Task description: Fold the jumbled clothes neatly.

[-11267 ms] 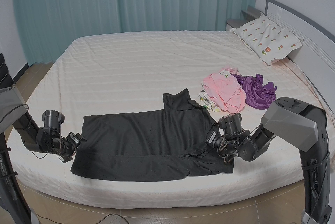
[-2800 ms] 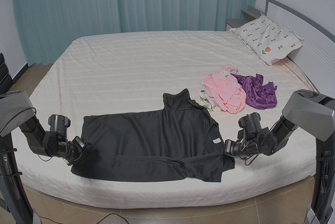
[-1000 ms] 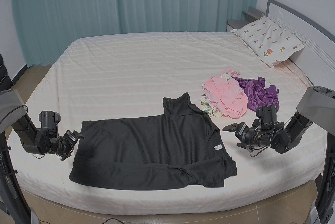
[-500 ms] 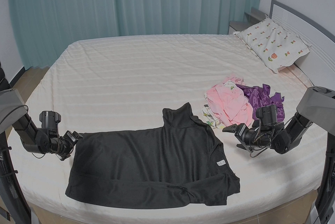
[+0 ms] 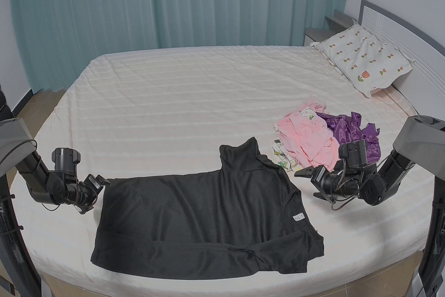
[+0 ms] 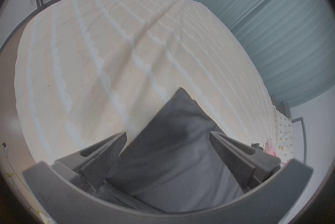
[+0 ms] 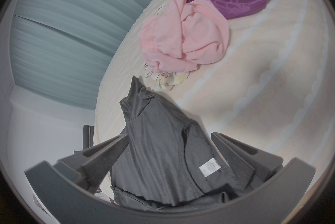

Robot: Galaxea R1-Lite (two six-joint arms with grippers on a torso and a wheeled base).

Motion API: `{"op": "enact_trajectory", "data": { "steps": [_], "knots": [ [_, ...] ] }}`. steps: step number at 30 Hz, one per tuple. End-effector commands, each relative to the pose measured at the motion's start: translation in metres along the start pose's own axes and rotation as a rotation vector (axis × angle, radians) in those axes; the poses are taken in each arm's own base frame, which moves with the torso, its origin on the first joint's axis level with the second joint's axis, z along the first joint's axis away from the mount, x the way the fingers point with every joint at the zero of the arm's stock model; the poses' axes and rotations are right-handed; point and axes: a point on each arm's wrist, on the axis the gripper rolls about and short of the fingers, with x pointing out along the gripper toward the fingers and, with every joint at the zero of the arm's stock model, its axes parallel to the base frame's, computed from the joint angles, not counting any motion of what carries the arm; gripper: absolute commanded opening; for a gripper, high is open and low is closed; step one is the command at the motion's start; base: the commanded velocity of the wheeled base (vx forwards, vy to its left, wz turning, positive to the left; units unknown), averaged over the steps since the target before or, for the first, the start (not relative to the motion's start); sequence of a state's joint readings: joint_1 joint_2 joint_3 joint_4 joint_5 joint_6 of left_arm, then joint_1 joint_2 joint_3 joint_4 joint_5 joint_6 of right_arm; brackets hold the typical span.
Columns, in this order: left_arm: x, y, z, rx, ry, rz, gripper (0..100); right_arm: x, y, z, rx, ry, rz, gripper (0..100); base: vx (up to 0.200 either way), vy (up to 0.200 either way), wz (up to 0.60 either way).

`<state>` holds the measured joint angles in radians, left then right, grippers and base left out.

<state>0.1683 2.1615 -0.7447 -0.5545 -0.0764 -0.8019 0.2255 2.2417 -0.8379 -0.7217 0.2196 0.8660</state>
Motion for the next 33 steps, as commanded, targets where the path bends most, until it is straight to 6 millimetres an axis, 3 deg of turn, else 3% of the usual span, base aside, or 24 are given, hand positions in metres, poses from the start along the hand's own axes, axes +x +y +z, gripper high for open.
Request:
{"op": "enact_trajectory", "data": {
  "steps": [1,11,17,26,32,33],
  "knots": [
    [0.001,0.0,0.0,-0.001,0.002,0.0,100,0.001,0.0,0.0,-0.001,0.0,-0.001,100,0.0,0.0,0.0],
    [-0.002,0.002,-0.002,-0.001,0.009,-0.007,100,0.001,0.0,0.001,0.0,-0.002,0.0,100,0.0,0.0,0.0],
    [-0.002,0.001,-0.004,0.003,0.019,-0.006,100,0.001,0.0,0.0,-0.002,-0.001,-0.002,100,0.2,0.0,0.0],
    [0.001,-0.008,-0.009,0.036,0.021,-0.033,100,0.0,0.0,0.0,-0.016,-0.001,0.0,100,0.0,0.0,0.0],
    [0.011,-0.011,-0.007,0.069,0.034,-0.119,100,0.002,0.003,-0.005,-0.024,0.013,0.002,100,0.0,0.0,0.0],
    [0.021,-0.007,-0.01,0.14,0.054,-0.139,100,0.002,0.003,-0.006,-0.026,0.015,0.003,100,0.0,0.0,0.0]
  ]
}}
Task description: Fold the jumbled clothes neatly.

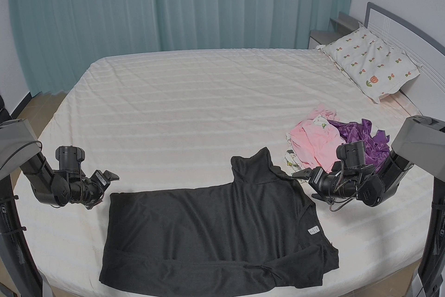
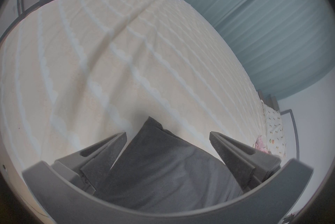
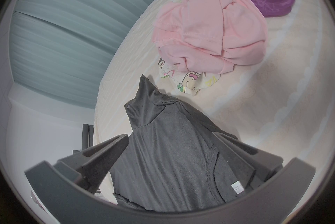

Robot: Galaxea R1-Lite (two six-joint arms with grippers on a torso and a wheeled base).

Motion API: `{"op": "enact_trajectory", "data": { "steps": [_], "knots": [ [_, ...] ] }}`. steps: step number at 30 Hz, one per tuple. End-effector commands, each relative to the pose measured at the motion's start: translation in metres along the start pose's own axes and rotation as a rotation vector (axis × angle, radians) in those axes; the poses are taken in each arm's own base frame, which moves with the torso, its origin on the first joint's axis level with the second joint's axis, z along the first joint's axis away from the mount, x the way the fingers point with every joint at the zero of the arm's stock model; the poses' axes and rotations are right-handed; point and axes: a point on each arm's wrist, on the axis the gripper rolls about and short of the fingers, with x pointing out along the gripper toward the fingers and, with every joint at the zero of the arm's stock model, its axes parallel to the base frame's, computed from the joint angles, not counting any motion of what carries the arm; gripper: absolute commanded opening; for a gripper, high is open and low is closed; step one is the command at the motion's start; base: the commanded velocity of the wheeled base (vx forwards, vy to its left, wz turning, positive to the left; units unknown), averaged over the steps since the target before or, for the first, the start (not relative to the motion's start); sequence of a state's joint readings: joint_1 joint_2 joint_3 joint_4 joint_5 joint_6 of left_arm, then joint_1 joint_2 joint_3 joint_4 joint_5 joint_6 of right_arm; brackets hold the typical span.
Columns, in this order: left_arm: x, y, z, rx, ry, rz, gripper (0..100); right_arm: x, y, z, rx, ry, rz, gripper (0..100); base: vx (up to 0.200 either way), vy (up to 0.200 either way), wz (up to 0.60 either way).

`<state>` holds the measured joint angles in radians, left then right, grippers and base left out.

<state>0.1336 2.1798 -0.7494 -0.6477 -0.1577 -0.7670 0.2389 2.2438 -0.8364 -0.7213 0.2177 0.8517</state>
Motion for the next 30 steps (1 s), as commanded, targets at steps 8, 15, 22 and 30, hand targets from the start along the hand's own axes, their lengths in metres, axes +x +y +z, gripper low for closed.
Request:
{"op": "enact_trajectory", "data": {
  "steps": [8,15,22,30],
  "knots": [
    [0.042,0.015,-0.005,0.313,0.044,-0.053,100,0.002,-0.001,-0.004,-0.017,0.013,-0.005,100,0.0,0.0,0.0],
    [0.054,0.015,-0.004,0.403,0.07,-0.099,100,0.003,0.004,-0.009,-0.028,0.024,0.001,100,0.0,0.0,0.0],
    [0.059,0.017,-0.005,0.412,0.076,-0.105,100,0.005,0.005,-0.008,-0.049,0.018,0.008,100,0.0,0.0,0.0],
    [0.059,0.017,-0.005,0.419,0.072,-0.111,0,0.017,0.021,0.005,-0.165,-0.025,0.056,100,0.0,0.0,0.0]
  ]
}}
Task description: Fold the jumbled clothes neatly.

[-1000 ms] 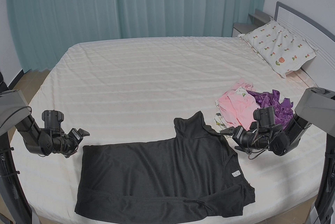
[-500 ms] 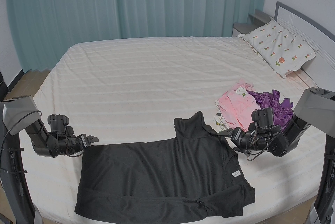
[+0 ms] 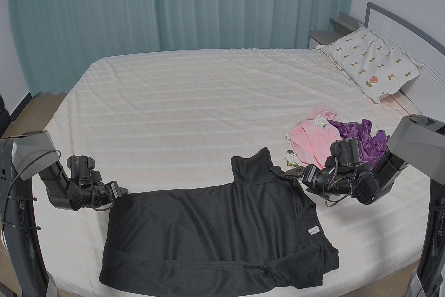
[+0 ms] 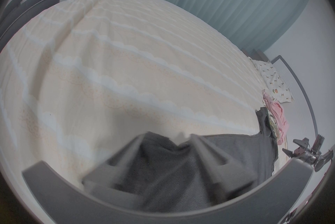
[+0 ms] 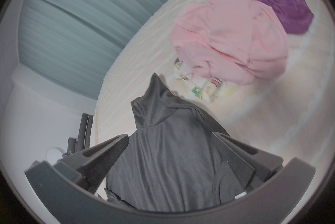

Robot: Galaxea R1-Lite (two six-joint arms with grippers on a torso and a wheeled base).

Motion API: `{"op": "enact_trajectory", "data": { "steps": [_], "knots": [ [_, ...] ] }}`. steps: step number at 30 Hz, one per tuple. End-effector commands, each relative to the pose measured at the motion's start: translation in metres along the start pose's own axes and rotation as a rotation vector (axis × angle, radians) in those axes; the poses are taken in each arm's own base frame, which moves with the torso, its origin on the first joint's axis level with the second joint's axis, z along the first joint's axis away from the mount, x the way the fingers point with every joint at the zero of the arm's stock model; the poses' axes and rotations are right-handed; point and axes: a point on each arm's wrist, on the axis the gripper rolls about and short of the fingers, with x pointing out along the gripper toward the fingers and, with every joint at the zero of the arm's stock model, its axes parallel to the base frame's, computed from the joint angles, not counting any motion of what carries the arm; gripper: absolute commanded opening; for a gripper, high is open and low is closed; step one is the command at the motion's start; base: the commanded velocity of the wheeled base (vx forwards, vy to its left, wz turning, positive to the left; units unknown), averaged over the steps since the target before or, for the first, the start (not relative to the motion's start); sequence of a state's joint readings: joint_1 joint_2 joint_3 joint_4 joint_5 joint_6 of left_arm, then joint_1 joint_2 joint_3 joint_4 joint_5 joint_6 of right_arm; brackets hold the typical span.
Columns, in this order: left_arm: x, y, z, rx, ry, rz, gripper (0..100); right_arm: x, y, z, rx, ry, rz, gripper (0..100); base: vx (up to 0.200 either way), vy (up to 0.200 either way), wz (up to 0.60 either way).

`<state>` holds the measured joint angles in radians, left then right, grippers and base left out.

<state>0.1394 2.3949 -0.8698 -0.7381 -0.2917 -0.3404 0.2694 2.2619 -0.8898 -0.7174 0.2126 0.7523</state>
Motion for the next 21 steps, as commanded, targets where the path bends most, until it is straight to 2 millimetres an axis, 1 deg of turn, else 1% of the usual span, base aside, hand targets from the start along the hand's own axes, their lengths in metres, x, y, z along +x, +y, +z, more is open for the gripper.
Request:
{"op": "enact_trajectory", "data": {
  "steps": [1,4,5,6,8,10,11,12,13,15,21],
  "knots": [
    [0.001,0.001,-0.001,-0.002,-0.004,-0.001,0,0.01,0.008,0.011,-0.068,-0.029,0.029,100,0.0,0.0,0.0],
    [0.001,0.0,0.0,-0.002,-0.013,-0.004,0,0.014,0.01,0.015,-0.102,-0.034,0.041,100,0.0,0.0,0.0],
    [0.0,0.0,0.0,0.0,-0.027,-0.008,0,0.03,0.007,0.014,-0.139,-0.017,0.028,100,0.0,0.0,0.0],
    [-0.001,0.0,0.0,0.002,-0.031,-0.009,0,0.036,0.006,0.014,-0.161,-0.01,0.024,100,0.0,0.0,0.0],
    [-0.001,0.0,-0.001,0.002,-0.031,-0.001,0,0.047,0.004,0.017,-0.215,-0.012,0.02,100,0.0,0.0,0.0],
    [-0.001,0.0,-0.001,0.002,-0.031,-0.001,0,0.048,0.004,0.017,-0.22,-0.014,0.021,100,0.0,0.0,0.0],
    [-0.006,-0.001,-0.002,0.001,-0.029,0.002,0,0.057,0.005,0.019,-0.258,-0.013,0.021,100,0.0,0.0,0.0],
    [-0.008,-0.001,-0.002,0.001,-0.028,0.003,0,0.061,0.009,0.022,-0.267,-0.018,0.029,100,0.0,0.0,0.0],
    [-0.01,-0.002,-0.003,0.001,-0.028,0.003,0,0.064,0.014,0.021,-0.275,-0.013,0.038,100,0.0,0.0,0.0],
    [-0.011,-0.002,-0.003,0.001,-0.027,0.004,0,0.074,0.016,0.016,-0.304,0.006,0.037,100,0.0,0.0,0.0],
    [-0.012,-0.002,-0.005,-0.002,-0.022,0.005,0,0.095,0.014,0.013,-0.414,0.017,0.007,100,0.0,0.0,0.0]
  ]
}}
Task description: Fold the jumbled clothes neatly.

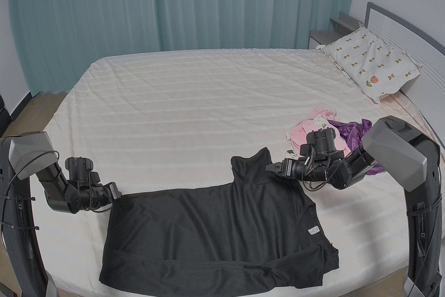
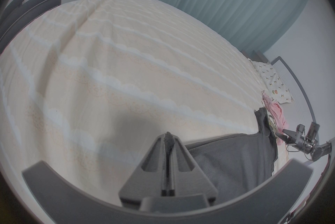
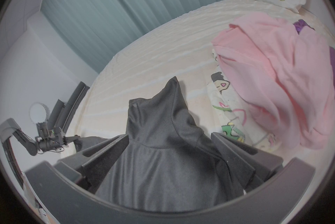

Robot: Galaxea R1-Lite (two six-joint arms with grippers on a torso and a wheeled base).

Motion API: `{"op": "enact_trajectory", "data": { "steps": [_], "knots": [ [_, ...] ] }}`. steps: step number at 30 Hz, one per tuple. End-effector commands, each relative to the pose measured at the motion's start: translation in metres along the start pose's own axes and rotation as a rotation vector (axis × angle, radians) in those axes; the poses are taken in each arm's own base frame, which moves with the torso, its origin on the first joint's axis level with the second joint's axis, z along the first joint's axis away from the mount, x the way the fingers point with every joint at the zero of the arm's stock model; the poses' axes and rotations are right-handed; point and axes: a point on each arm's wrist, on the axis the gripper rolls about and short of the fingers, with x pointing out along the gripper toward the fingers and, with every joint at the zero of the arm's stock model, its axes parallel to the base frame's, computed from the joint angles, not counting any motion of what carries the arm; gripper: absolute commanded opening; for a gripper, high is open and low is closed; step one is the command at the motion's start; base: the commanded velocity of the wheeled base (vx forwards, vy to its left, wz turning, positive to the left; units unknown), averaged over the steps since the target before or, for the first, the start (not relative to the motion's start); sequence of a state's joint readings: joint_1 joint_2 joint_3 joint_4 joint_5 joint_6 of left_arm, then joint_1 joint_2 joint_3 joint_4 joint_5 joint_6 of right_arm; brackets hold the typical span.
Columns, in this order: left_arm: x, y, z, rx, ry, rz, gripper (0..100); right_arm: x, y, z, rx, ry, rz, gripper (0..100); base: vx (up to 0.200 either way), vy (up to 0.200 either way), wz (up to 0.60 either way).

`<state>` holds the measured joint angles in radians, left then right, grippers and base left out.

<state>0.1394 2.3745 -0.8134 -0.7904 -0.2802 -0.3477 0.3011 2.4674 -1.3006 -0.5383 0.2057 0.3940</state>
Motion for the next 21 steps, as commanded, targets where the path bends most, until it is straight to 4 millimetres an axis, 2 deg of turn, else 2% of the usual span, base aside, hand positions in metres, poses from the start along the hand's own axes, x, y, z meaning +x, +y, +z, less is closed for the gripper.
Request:
{"op": "enact_trajectory", "data": {
  "steps": [1,6,17,18,21],
  "knots": [
    [-0.004,-0.001,0.0,-0.002,-0.001,0.001,0,0.029,-0.002,-0.015,-0.043,0.027,-0.024,100,0.0,0.0,0.0],
    [-0.004,-0.001,0.0,-0.002,-0.001,0.001,0,0.043,-0.007,-0.013,-0.054,0.018,-0.064,100,0.0,0.0,0.0],
    [-0.004,-0.001,-0.001,-0.003,0.001,0.003,0,0.048,-0.011,-0.008,-0.106,0.04,-0.101,100,0.0,0.0,0.0],
    [-0.003,0.0,-0.001,-0.003,0.003,0.004,0,0.05,-0.012,-0.006,-0.106,0.029,-0.108,0,0.0,0.0,0.0],
    [-0.003,0.0,-0.002,-0.004,0.004,0.004,0,0.049,-0.015,-0.005,-0.102,0.02,-0.114,0,0.0,0.0,0.0]
  ]
}}
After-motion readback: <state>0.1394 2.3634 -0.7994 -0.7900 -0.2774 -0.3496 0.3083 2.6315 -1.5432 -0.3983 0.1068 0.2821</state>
